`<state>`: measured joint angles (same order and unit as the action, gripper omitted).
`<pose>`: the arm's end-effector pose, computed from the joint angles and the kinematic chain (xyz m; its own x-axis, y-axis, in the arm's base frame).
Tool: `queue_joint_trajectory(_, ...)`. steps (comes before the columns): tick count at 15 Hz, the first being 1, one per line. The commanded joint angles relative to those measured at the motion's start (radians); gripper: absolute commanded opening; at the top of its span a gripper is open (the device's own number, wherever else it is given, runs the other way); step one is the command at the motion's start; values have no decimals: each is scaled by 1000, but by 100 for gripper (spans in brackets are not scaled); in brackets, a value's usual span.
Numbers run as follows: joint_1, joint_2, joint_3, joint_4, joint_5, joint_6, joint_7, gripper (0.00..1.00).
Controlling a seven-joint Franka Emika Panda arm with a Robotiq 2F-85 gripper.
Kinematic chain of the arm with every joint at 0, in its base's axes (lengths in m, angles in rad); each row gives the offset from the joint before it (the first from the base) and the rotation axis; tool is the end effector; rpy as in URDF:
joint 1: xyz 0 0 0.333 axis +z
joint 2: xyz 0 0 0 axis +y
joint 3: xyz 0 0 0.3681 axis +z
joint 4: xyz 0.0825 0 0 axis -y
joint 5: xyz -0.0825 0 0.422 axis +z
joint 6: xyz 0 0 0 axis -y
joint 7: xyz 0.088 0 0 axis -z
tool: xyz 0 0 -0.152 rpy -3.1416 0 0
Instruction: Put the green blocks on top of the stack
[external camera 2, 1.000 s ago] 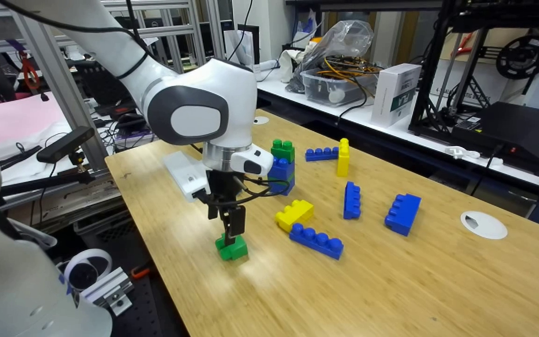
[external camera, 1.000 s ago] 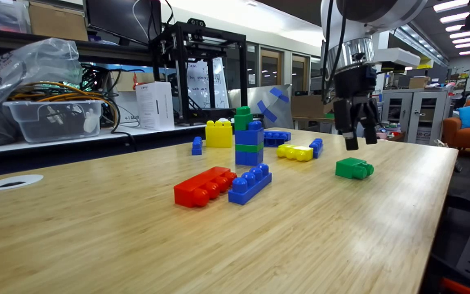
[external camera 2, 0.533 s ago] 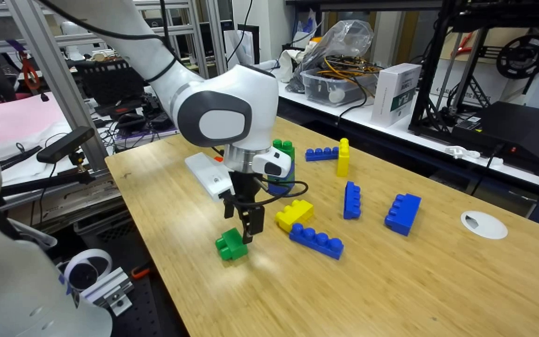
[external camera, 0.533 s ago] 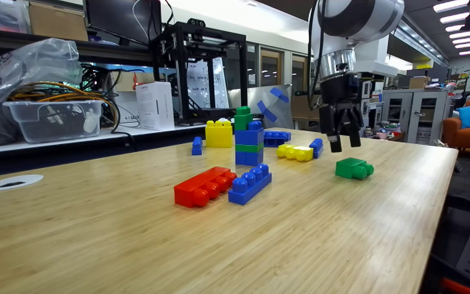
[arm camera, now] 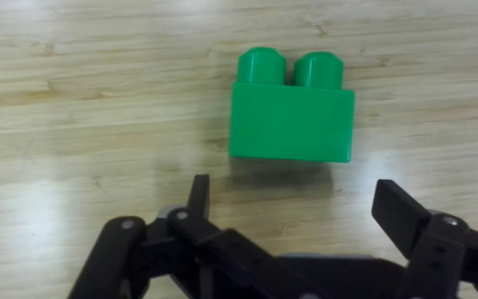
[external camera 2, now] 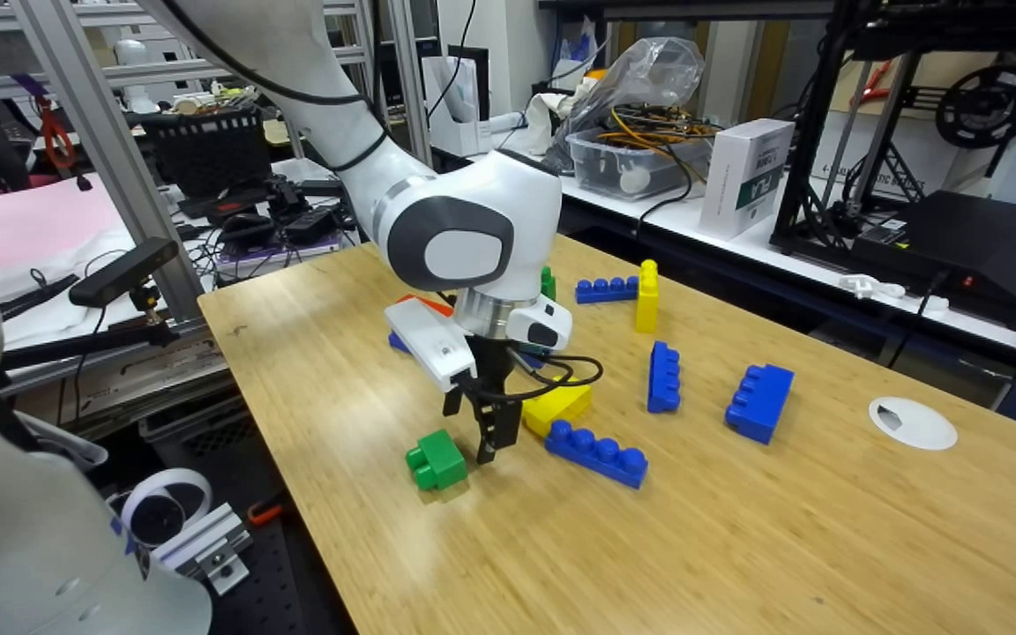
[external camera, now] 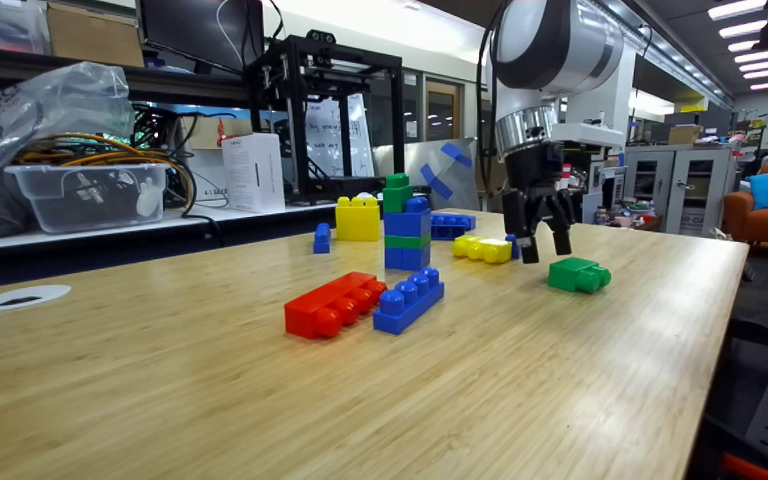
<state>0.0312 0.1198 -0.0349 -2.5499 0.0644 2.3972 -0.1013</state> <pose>0.4351 0.0003 0.1802 0.9628 0.0494 -0.2656 0.0368 -0.9980 -0.0522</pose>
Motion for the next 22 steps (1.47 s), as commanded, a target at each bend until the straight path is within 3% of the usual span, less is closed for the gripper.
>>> queue_joint_trajectory(1, -25, 24, 16, 18, 25, -13, -22, 100)
queue_joint_trajectory(14, -22, 18, 10, -22, -3, -71, 25, 100)
queue_joint_trajectory(16, -20, 13, 10, -39, -10, -56, 28, 74)
queue_joint_trajectory(19, -16, 13, 13, -48, -14, -35, 31, 52)
queue_joint_trajectory(20, -14, 13, 15, -48, -19, -26, 37, 45)
queue_joint_trajectory(22, -10, 11, 19, -47, -24, -1, 45, 45)
